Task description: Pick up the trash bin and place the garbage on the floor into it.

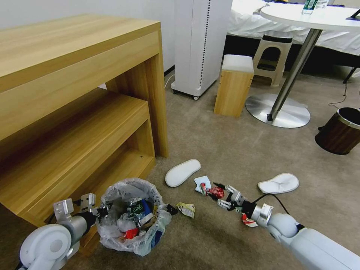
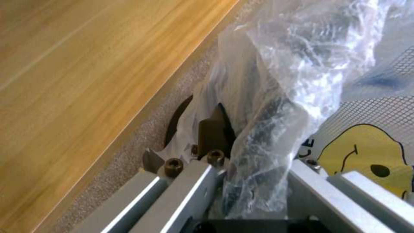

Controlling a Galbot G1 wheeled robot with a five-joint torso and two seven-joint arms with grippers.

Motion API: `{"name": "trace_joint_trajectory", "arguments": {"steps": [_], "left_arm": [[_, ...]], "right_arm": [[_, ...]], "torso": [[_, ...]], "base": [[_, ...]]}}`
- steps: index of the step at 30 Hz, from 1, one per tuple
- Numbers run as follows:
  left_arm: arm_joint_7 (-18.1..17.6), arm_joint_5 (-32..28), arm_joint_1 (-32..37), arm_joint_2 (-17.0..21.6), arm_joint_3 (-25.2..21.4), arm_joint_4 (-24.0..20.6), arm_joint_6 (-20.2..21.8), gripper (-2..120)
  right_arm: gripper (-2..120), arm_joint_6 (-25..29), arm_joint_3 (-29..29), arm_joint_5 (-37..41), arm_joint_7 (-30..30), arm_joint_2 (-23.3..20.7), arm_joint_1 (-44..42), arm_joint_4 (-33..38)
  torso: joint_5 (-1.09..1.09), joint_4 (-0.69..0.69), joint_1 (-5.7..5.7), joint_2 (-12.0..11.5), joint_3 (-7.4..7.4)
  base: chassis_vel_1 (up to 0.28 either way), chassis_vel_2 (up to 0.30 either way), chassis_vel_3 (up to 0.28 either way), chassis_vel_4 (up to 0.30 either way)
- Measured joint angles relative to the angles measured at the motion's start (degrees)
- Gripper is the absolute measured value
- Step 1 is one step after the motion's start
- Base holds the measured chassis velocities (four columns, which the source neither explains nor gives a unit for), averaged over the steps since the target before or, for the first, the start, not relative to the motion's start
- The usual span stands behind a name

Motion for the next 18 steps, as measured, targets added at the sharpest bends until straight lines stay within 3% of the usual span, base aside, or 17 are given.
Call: {"name": "trace_joint_trajectory", "arguments": {"steps": [11,18], "left_arm": [[0.04,1.00,0.43,-0.42,0.54,-0.65,0.20,0],[-0.05,1.41,0.09,-0.19,1.53,-0.37,0.30,0]], "right_arm": [[48,-0.33,-0.37,2.86,-1.37,-1.51,2.06,7.70],[48,-3.40,-6.87,3.50,0.38,-2.74,6.85,15.21]], "torso": [[0.00,0.00,0.00,0.00,0.00],[-0.01,0.00,0.00,0.00,0.00]], "base": [[0.000,0.000,0.000,0.000],[0.000,0.000,0.000,0.000]]}}
